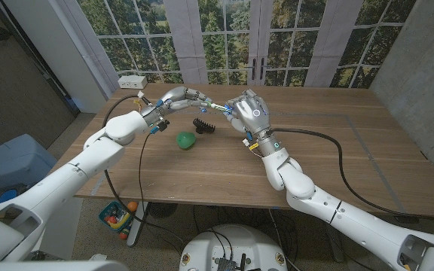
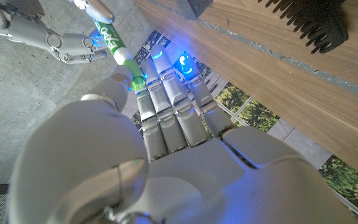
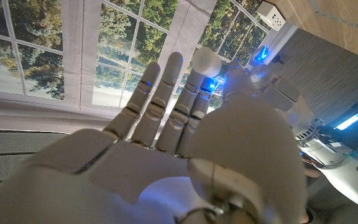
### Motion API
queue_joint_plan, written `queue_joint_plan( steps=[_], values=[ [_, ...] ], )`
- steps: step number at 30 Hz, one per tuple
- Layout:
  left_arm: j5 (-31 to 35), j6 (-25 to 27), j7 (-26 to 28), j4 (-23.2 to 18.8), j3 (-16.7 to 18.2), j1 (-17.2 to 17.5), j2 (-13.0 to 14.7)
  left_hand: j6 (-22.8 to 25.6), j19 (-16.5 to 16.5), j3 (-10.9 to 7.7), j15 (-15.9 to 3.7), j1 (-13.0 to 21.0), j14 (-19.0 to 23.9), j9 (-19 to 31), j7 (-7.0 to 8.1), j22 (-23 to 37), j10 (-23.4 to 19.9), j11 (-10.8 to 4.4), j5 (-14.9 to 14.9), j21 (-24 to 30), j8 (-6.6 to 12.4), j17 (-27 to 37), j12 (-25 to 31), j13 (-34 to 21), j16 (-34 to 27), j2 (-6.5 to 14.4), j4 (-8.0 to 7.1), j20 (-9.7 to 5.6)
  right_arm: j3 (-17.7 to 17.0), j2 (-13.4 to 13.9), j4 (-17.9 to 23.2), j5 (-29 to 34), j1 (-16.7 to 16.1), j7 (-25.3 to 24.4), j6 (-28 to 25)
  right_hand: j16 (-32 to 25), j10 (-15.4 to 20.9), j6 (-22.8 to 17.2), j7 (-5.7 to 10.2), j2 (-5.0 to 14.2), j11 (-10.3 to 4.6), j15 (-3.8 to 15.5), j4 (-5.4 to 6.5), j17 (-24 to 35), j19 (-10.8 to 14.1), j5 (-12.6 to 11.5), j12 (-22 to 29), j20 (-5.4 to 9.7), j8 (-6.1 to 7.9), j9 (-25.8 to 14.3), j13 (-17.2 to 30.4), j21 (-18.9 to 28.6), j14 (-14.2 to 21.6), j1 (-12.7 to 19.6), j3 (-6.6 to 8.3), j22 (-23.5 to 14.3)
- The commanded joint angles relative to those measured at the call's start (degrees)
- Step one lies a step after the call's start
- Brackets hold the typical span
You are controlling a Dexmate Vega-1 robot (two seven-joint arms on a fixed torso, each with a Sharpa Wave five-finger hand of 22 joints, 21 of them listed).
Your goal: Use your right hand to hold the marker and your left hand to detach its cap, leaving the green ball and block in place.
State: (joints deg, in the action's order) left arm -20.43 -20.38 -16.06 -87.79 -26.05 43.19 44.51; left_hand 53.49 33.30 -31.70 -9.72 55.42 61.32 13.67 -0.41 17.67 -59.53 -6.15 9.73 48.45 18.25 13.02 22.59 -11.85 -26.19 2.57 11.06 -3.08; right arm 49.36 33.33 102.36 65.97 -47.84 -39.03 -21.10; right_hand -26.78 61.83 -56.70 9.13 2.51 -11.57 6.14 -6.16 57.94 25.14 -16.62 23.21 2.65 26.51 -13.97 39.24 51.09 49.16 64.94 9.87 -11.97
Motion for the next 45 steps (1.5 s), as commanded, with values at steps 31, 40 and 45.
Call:
queue_joint_plan(
  steps=[31, 40, 45],
  values=[
    [4.9, -0.1, 14.0, -6.3, 4.7, 6.5, -0.2, 6.4, -1.0, 3.31, -3.83, 10.2, 5.8, 3.7, -2.46, 0.8, -11.1, -5.04, 0.2, 7.5, 1.56, -0.2, 0.6, 0.8, 0.4, 2.7, -0.93, -8.84, -1.8, 0.3, -3.6, -5.6, 0.3, -7.2, 2.9, 5.0, 2.8, -4.0, 2.36, 4.47, 0.00, 7.13, 0.18, 6.8, -3.0, -0.9, -3.7, 8.19, 0.94, -0.2, 2.2, 6.0, 2.3, 5.3, -2.35, 1.0],
    [8.4, 2.3, 16.7, -9.8, 5.1, 7.9, 1.0, 5.9, -1.3, 3.83, -3.75, 10.0, 6.3, 4.5, -1.37, 0.9, -10.7, -5.25, 0.1, 8.9, 1.20, 0.0, -0.1, 0.9, 0.7, 2.8, -1.35, -8.67, -2.4, 0.7, -3.1, -5.2, -0.3, -6.7, 0.6, 7.3, 3.6, -4.3, 2.36, 4.62, 0.00, 7.14, 0.43, 8.5, -3.5, -1.3, -5.3, 8.28, 0.76, 0.0, 3.2, 7.6, 3.4, 5.7, -3.33, 1.2],
    [8.8, 4.2, 14.3, -11.0, 4.6, 7.2, 2.8, 5.2, -2.0, 4.09, -3.88, 9.7, 6.2, 4.9, -0.87, 0.9, -10.3, -5.31, 0.0, 9.3, 0.89, 0.3, -0.5, 0.9, 0.8, 2.8, -1.43, -8.59, -2.5, 0.7, -3.5, -4.6, -0.6, -5.9, -1.6, 7.9, 3.8, -4.5, 2.37, 4.70, 0.00, 7.14, 0.51, 8.9, -3.5, -1.4, -6.0, 8.21, 0.72, 0.1, 3.3, 8.0, 3.8, 5.9, -3.63, 1.2]
  ],
)
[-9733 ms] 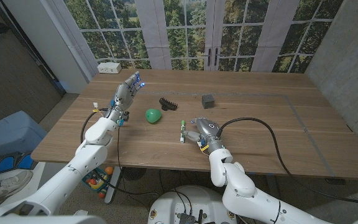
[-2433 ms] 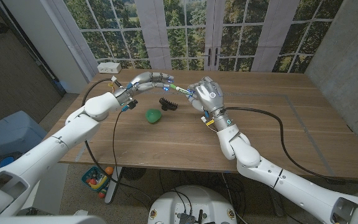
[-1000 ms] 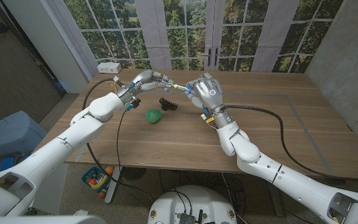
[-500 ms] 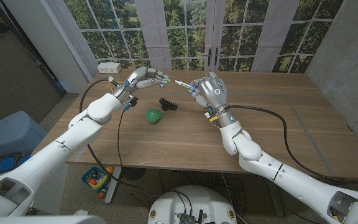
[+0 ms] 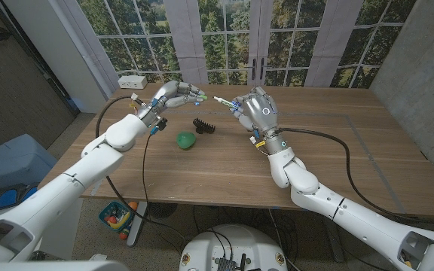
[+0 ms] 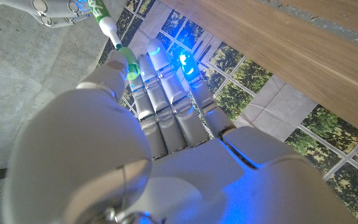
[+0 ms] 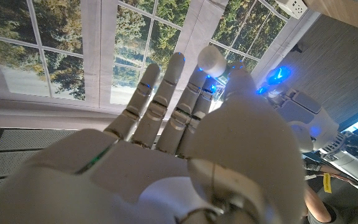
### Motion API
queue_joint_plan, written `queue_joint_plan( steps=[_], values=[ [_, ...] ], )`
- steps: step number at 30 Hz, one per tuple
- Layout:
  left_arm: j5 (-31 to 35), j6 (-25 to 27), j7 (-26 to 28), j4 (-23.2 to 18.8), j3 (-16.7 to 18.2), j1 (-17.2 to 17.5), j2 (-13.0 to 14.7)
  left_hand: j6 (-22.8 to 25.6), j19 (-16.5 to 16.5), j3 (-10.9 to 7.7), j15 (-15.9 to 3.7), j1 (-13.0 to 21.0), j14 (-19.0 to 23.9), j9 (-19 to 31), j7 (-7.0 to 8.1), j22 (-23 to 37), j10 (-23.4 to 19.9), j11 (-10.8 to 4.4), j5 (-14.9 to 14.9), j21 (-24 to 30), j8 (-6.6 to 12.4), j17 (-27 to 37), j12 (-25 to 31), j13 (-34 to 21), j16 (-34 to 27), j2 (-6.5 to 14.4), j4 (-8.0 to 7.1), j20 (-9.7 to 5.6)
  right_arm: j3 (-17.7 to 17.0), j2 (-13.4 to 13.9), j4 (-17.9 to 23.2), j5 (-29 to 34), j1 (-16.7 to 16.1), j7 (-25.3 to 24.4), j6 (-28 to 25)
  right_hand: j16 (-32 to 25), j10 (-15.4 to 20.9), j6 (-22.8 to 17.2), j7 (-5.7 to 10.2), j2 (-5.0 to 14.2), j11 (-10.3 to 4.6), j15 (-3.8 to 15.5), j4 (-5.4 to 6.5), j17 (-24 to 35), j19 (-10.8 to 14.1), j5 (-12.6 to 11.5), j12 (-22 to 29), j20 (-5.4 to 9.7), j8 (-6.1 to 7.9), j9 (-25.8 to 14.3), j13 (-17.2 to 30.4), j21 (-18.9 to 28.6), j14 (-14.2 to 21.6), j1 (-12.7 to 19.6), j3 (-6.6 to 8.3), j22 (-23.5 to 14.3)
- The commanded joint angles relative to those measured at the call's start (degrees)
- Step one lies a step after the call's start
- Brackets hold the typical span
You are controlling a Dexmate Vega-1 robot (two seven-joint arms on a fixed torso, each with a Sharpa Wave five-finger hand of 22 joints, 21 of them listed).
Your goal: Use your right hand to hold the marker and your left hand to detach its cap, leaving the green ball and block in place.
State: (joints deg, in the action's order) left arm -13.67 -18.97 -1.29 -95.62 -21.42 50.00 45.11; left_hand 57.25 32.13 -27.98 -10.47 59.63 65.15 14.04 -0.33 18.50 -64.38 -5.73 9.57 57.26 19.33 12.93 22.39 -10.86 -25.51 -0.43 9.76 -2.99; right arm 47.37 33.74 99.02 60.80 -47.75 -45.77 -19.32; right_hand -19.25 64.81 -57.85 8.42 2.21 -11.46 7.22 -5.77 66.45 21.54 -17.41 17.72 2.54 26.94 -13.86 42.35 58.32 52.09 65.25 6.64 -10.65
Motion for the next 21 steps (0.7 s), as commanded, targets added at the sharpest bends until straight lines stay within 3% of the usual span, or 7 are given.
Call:
queue_joint_plan(
  steps=[1, 8, 21],
  values=[
    [2.2, 2.9, -0.2, -3.5, 0.0, 0.6, 2.2, 1.4, -0.9, 0.41, -3.14, 5.5, 2.4, 4.6, -0.98, 0.0, -5.5, -5.73, 0.2, 0.5, -0.19, 0.4, -0.4, -0.1, 0.2, 5.8, -0.12, -8.65, -0.5, 0.3, -0.1, 0.7, -0.8, 1.2, -3.9, 0.5, 0.9, -3.3, 3.08, 5.00, -0.10, 6.06, 0.12, 0.4, 0.1, -0.6, -0.5, 8.28, 0.22, 0.0, 0.3, 0.8, 0.9, 5.6, -0.43, -0.1],
    [5.1, 6.6, 0.2, -7.1, -0.3, 1.0, 4.1, 1.1, -2.5, 0.84, -3.20, 5.4, 1.5, 4.7, -0.68, -0.2, -4.8, -5.75, 0.1, 0.8, -0.77, 1.0, -1.0, -0.2, 0.5, 5.5, 0.10, -8.30, -0.8, 1.0, 0.8, 0.6, -1.5, 3.3, -6.1, 1.3, 1.1, -3.4, 3.08, 5.06, -0.13, 6.04, 0.26, 0.7, -0.1, -0.7, -1.2, 8.23, 0.01, 0.2, 0.6, 1.2, 1.0, 5.8, -0.87, 0.0],
    [17.9, 19.9, 3.6, -17.4, -2.1, 2.5, 8.3, 1.2, -6.7, 2.67, -3.29, 6.2, -2.9, 4.5, 0.15, -1.1, -3.6, -5.86, 0.2, 2.3, -2.44, 4.6, -2.5, -0.5, 0.4, 5.3, 0.03, -6.76, -1.6, 2.7, 4.8, -1.1, -5.0, 9.4, -9.3, 2.3, 1.7, -3.5, 3.10, 5.22, -0.12, 6.05, 0.43, 1.1, -0.2, -0.7, -2.3, 8.14, -0.43, 0.4, 1.1, 1.8, 1.5, 6.1, -1.52, 0.0]
  ],
)
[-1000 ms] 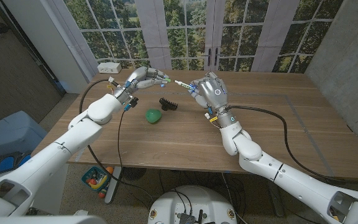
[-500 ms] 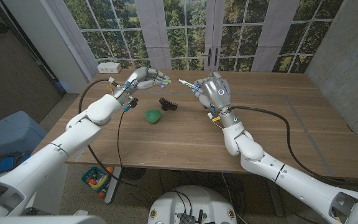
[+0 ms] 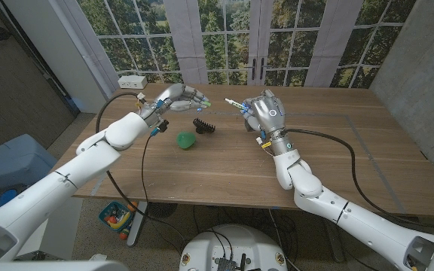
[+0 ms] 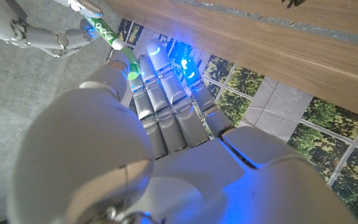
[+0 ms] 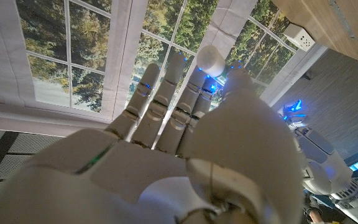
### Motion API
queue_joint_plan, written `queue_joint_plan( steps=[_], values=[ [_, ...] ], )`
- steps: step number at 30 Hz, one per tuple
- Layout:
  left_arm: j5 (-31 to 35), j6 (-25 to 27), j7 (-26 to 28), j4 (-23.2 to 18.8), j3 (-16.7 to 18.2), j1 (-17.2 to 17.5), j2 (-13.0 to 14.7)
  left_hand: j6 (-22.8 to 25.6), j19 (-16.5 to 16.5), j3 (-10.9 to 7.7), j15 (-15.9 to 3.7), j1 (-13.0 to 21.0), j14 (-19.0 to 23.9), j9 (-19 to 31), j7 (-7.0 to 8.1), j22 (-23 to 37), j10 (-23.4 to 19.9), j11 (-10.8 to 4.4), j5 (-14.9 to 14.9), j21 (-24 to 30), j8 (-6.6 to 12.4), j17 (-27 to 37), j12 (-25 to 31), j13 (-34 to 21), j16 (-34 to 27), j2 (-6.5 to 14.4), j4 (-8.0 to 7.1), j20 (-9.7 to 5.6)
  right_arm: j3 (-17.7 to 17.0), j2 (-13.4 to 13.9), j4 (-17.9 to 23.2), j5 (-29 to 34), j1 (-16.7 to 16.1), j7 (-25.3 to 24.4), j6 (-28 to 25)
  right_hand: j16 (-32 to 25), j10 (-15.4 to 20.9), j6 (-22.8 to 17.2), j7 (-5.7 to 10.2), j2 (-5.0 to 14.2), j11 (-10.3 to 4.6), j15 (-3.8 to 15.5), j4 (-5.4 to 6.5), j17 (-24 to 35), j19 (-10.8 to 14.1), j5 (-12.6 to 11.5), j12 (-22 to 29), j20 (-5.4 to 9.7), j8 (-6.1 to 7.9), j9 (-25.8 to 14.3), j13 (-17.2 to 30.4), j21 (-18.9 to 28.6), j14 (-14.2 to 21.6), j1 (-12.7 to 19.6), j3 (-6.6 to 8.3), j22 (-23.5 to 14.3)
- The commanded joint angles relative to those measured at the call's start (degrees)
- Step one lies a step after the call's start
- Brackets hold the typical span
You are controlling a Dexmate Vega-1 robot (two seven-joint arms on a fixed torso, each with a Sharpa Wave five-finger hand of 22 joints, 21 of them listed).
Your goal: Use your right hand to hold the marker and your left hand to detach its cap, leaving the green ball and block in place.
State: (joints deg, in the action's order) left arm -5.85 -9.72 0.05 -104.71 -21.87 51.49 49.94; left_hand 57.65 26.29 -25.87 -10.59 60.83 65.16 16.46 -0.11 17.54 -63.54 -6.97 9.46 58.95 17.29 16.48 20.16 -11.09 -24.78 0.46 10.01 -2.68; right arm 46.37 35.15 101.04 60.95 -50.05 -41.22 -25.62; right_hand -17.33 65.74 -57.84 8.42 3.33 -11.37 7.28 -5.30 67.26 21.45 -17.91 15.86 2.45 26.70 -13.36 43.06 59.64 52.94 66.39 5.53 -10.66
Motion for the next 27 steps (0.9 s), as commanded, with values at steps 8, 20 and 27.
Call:
queue_joint_plan(
  steps=[8, 20, 27],
  values=[
    [16.4, 18.0, 1.5, -12.1, -4.0, 0.2, 4.3, 0.9, -1.6, 1.03, -3.18, 5.1, -3.5, 2.1, 0.17, -0.5, -4.3, -4.62, 0.3, 0.9, -0.76, 2.2, -0.5, -0.4, -0.7, 4.5, -0.26, -7.07, -1.2, 3.1, 5.2, -2.5, -5.0, 8.3, -3.7, 0.6, 0.9, -3.5, 3.10, 4.15, -0.18, 6.00, 0.07, 0.3, -0.1, -0.1, -1.0, 8.11, -0.35, -0.1, 0.2, 0.6, 0.9, 5.1, -0.68, 0.1],
    [23.9, 23.7, 0.4, -12.9, -8.3, -1.4, 3.4, 0.3, -3.4, 1.63, -3.19, 5.2, -5.7, 2.1, 0.99, -1.5, -3.8, -4.68, 0.5, 1.5, -1.66, 4.0, -1.3, -0.5, -0.4, 5.0, -0.41, -6.59, -1.9, 4.7, 7.8, -3.9, -7.5, 12.7, -4.1, 1.1, 1.6, -3.9, 3.08, 4.24, -0.17, 6.00, 0.10, 0.5, -0.1, 0.0, -1.6, 7.98, -0.66, 0.1, 0.5, 0.9, 1.4, 5.5, -1.07, 0.1],
    [26.7, 25.4, -0.8, -12.3, -10.3, -2.3, 2.7, 0.2, -3.9, 1.82, -3.20, 5.2, -6.0, 2.2, 1.07, -1.9, -3.7, -4.69, 0.5, 1.7, -1.83, 4.6, -1.5, -0.5, -0.5, 5.3, -0.49, -6.47, -2.5, 4.9, 8.5, -5.6, -8.2, 14.9, -3.9, 1.3, 1.6, -4.0, 3.09, 4.25, -0.16, 6.01, 0.11, 0.5, -0.1, 0.0, -2.0, 7.96, -0.84, 0.2, 0.5, 1.0, 1.5, 5.6, -1.24, 0.2]
  ],
)
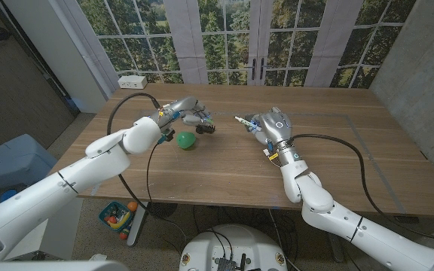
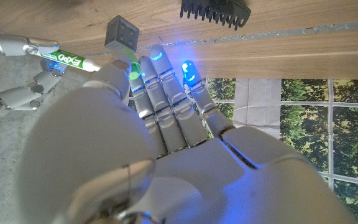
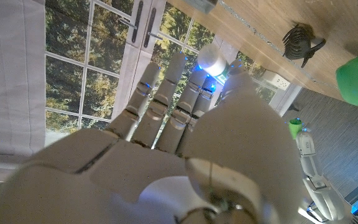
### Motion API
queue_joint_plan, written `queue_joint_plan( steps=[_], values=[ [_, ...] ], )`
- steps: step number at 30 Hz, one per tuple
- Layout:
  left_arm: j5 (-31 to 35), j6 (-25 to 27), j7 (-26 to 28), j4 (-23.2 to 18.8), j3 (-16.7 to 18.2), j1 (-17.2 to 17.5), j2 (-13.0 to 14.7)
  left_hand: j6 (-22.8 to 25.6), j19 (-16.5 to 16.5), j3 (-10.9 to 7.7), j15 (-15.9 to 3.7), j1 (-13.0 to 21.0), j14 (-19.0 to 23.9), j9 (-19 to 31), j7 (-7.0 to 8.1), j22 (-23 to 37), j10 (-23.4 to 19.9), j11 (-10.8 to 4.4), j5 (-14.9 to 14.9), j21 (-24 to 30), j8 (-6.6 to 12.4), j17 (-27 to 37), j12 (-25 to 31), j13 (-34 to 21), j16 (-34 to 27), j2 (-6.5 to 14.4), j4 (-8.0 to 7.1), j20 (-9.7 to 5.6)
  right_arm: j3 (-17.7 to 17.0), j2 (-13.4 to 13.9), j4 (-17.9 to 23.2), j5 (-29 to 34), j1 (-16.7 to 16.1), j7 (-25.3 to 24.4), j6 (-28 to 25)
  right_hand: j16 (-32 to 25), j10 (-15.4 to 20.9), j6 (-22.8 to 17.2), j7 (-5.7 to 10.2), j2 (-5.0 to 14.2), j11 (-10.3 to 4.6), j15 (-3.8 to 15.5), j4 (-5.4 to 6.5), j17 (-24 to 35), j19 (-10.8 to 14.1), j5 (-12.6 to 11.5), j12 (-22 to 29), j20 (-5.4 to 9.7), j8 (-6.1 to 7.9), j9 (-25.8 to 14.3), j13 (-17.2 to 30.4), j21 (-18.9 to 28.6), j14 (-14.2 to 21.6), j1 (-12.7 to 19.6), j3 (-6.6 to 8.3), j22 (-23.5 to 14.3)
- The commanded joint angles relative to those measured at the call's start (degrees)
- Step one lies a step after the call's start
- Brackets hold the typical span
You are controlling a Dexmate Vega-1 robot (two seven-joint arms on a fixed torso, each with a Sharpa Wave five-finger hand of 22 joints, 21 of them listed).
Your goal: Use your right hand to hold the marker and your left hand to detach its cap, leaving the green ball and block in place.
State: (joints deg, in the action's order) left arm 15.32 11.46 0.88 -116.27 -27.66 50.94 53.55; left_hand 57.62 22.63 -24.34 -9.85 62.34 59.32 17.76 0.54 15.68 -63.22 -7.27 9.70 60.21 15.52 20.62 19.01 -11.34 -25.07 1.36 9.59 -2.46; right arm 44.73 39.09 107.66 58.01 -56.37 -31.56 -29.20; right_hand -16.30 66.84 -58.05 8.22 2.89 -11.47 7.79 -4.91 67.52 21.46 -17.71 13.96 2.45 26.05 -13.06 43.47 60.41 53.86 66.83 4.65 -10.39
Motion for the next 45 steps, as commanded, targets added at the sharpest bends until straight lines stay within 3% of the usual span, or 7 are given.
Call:
queue_joint_plan(
  steps=[1, 23, 33, 45],
  values=[
    [5.5, 4.2, -1.9, -0.5, -4.7, -1.8, -1.0, 0.2, -0.4, 0.32, -3.95, 3.7, -0.2, 0.9, 0.45, -0.1, -4.0, -4.40, 0.3, 0.4, -0.09, 0.6, -0.4, -0.3, -0.2, 4.4, -0.05, -6.61, -0.9, 1.0, 2.1, -3.0, -1.9, 5.8, -0.3, 0.3, 0.5, -3.7, 3.28, 4.68, -0.07, 5.49, -0.27, 0.2, -0.1, -0.2, -0.2, 7.99, -0.20, -0.1, 0.1, 0.2, 0.6, 5.1, -0.38, -0.1],
    [8.3, 6.0, -6.7, 2.3, -9.5, -4.8, -3.2, 0.1, -0.7, 0.69, -3.94, 3.6, -0.7, 1.2, 0.45, -1.3, -3.9, -4.40, 0.3, 1.1, -0.44, 2.0, -0.9, -0.3, -0.3, 4.9, -0.08, -6.49, -1.5, 0.6, 1.9, -8.6, -3.4, 8.9, 0.1, 0.5, 0.9, -4.2, 3.28, 4.81, -0.04, 5.51, -0.24, 0.4, 0.2, -0.2, -0.8, 7.68, -0.83, 0.3, -0.1, 0.6, 1.0, 5.6, -0.86, -0.1],
    [14.5, 8.5, -7.2, 2.2, -12.2, -5.6, -3.6, 0.0, -1.0, 0.76, -3.92, 3.5, -1.1, 1.3, 0.35, -1.9, -3.9, -4.42, 0.3, 1.4, -0.64, 2.4, -1.1, -0.3, 0.0, 5.0, -0.08, -6.66, -0.8, -0.1, 2.0, -9.9, -2.9, 12.2, -2.9, 1.7, 1.1, -4.6, 3.36, 4.93, -0.10, 5.39, -0.08, -0.6, 0.7, -0.2, -1.4, 7.01, -1.42, 0.8, -1.2, 0.9, 0.4, 5.4, -0.85, 0.0],
    [25.6, 11.8, -7.0, 2.4, -15.7, -6.1, -4.9, 0.1, -1.6, 0.90, -3.97, 3.4, -1.6, 1.2, 0.66, -2.4, -3.8, -4.46, 0.2, 1.6, -0.86, 2.6, -1.3, -0.3, 0.4, 4.8, 0.02, -6.91, -0.3, 0.1, 2.1, -11.9, -2.4, 13.7, -4.2, 3.1, 0.5, -4.8, 3.21, 4.84, -0.18, 5.29, -0.39, -2.8, 1.9, -0.2, -2.4, 5.71, -2.06, 1.2, -3.6, 0.6, 1.0, 5.1, 0.22, 0.3]
  ],
)
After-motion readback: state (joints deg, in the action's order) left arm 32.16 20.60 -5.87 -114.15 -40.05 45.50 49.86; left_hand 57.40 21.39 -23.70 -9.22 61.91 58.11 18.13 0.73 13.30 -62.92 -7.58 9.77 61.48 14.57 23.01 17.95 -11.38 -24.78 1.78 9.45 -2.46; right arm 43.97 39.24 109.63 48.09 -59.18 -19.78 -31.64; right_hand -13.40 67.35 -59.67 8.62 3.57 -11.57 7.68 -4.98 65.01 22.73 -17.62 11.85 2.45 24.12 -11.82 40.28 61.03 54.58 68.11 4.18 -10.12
